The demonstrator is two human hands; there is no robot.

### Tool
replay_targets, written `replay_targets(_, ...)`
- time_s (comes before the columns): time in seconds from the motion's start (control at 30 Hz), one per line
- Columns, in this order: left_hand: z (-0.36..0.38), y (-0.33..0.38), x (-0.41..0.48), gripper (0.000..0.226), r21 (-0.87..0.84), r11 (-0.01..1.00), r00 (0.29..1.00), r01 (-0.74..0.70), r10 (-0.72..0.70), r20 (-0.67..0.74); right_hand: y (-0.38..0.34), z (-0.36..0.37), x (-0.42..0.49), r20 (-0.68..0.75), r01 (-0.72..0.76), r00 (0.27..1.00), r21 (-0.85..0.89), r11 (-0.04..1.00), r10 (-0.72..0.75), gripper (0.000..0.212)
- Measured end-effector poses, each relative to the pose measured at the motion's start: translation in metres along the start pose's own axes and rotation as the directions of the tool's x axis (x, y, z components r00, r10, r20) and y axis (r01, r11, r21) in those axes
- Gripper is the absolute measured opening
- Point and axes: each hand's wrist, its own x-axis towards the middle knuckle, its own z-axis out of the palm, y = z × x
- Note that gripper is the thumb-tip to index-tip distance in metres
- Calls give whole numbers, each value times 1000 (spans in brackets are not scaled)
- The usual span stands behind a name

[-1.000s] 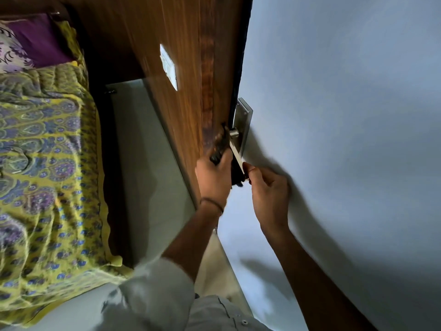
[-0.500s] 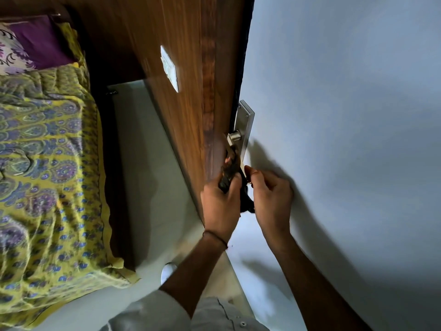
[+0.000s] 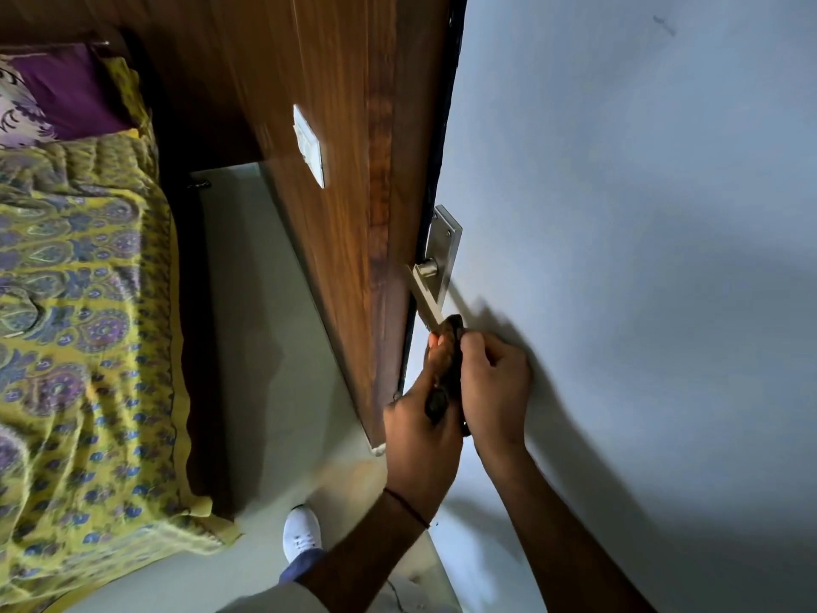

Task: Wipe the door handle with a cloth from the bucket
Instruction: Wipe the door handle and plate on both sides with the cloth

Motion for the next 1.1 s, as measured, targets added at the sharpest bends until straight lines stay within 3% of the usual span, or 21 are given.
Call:
replay_targets(0.23,5,6,-4,51,45,999,997,21,-17,-80,-9,0,-3,29,-121,993,108,987,118,46)
replay_targets(0.37,5,16,47,15,-77,978,951,192,-205,-230,-11,2,-1,-5,-180,983,109,978,182,35)
replay_targets(0.43,0,7,71,11,-139,943,915,303,-328,-235,-13,1,-2,-4,-195,980,95,976,197,35)
replay_targets(0.6,-10,-14,30,27,-466,781,897,415,-438,64,-9,3,-4,-12,-218,975,77,973,220,30)
replay_targets(0.67,-15,-17,24,20,-528,714,881,460,-440,173,-10,3,-4,-5,-179,984,50,983,179,28)
replay_targets(0.73,-22,-18,43,15,-620,584,830,523,-513,218,-12,0,-3,2,-81,997,-20,997,81,30)
replay_targets(0.8,-27,-20,67,25,-706,416,779,573,-545,312,-16,-5,-2,34,-29,999,-101,994,32,31)
replay_targets(0.9,-26,-15,83,22,-717,328,755,616,-505,418,-20,-11,-6,36,27,999,-117,993,-23,33)
replay_targets(1.1,-6,-24,46,37,-655,206,676,727,-382,630,-19,-24,-12,-74,145,988,89,985,-139,42)
